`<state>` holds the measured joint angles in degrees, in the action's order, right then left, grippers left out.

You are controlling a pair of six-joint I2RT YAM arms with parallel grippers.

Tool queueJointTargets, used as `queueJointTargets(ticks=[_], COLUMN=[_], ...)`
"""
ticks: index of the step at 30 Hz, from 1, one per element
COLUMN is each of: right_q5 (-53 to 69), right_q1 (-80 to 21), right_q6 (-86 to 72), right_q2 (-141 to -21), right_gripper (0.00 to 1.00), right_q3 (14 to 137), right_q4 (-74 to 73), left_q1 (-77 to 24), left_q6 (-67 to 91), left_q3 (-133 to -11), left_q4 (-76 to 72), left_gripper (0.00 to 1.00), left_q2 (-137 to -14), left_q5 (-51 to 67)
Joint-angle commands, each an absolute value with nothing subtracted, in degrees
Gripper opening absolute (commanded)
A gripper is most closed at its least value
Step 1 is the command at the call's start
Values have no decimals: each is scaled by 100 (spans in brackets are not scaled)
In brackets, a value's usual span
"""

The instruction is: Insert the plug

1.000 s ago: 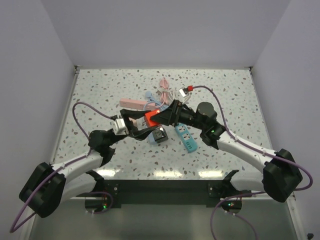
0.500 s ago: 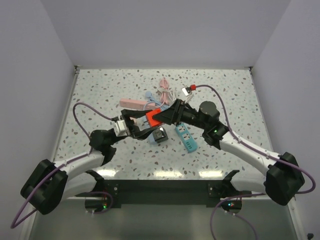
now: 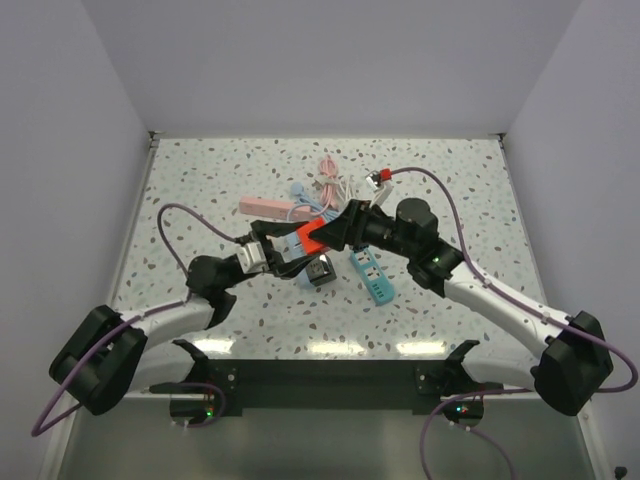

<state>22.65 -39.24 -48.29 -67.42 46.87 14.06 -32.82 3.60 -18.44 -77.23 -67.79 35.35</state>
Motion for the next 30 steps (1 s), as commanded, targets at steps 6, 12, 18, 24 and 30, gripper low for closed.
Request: queueJointTargets(ticks=[6,12,18,24,30], right_q5=[2172,1513,1002,554,580], right_q1=[-4069,-4209,-4543,-4852,-4860], right_q6=[-3710,-2998,-2198,-1854,-1776], right_q2=[-6574,-6522,-6609,-6943,-7058], right_gripper=[14,8,6,4,4], right_q3=[5291,5528,5704,5827,5713], right_q4=[871,161,-263,-387,-299], left_q1=[-3243,-3348,-3506,-3761,-3990], left_q6=[-404,-799,-932,-967,-923], left_q3=[-2232,-2496,-2742,-2874,-2988], left_q4=[-6586,-5505,-5177,-5439,-5774], left_gripper=[0,0,0,4,11], left_q2=[-7084,-7268,-7707,-8208,-8648], left_q5=[3454,3007,2865,2795,2821])
